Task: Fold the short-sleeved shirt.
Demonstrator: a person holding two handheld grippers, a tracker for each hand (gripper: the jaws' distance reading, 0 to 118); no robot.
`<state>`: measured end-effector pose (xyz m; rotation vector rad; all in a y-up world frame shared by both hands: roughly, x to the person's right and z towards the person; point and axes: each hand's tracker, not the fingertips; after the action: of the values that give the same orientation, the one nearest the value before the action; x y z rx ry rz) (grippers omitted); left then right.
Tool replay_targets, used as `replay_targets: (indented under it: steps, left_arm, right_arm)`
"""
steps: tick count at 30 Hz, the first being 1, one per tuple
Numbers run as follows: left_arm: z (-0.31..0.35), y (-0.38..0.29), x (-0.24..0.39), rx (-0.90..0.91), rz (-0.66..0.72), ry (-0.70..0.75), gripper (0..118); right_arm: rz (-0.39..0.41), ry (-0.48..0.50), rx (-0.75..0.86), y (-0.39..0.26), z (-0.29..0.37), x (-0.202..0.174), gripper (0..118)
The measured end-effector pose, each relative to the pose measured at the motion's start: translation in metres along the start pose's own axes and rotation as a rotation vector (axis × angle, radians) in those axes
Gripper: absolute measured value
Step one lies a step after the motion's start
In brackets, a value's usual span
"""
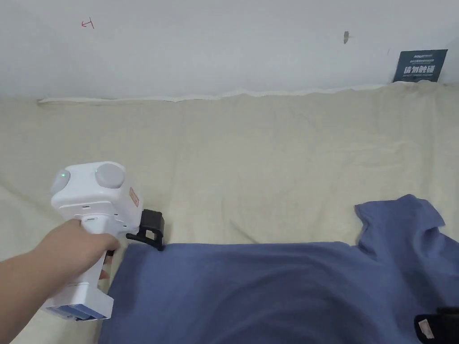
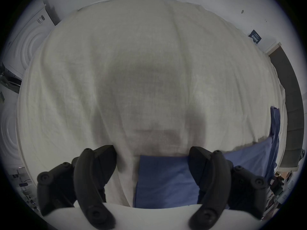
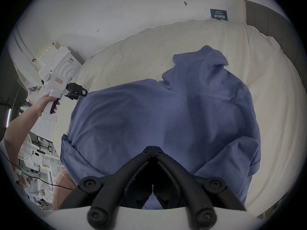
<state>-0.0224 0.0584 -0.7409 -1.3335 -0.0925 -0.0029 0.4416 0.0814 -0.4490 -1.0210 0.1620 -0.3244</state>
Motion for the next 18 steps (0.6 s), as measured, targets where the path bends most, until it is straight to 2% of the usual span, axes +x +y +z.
replay_targets:
  steps: [1,3,9,11,15,18]
  left_arm:
    - [0.002,-0.001,0.0,0.006,0.001,0.007,62]
    - [0.009,-0.004,0.002,0.019,-0.033,0.079,9]
    - [0.02,-0.017,0.009,0.031,-0.156,0.076,5]
    - [0.023,-0.017,0.007,0.05,-0.15,0.074,5]
    - [0.035,-0.018,0.008,0.08,-0.169,0.043,4]
    - [0.044,-0.019,0.009,0.085,-0.174,0.028,4]
  right_arm:
    - [-0.002,-0.005,-0.002,-0.001,0.0,0.001,0]
    - [-0.017,-0.011,-0.008,-0.003,0.0,0.003,0]
    - [-0.072,-0.024,0.024,0.003,0.005,0.017,0]
    - [-0.084,-0.036,0.053,0.012,0.009,0.022,0]
    - [-0.106,-0.104,0.194,0.057,0.021,0.04,0]
    - [-0.148,-0.111,0.191,0.113,0.013,0.061,0]
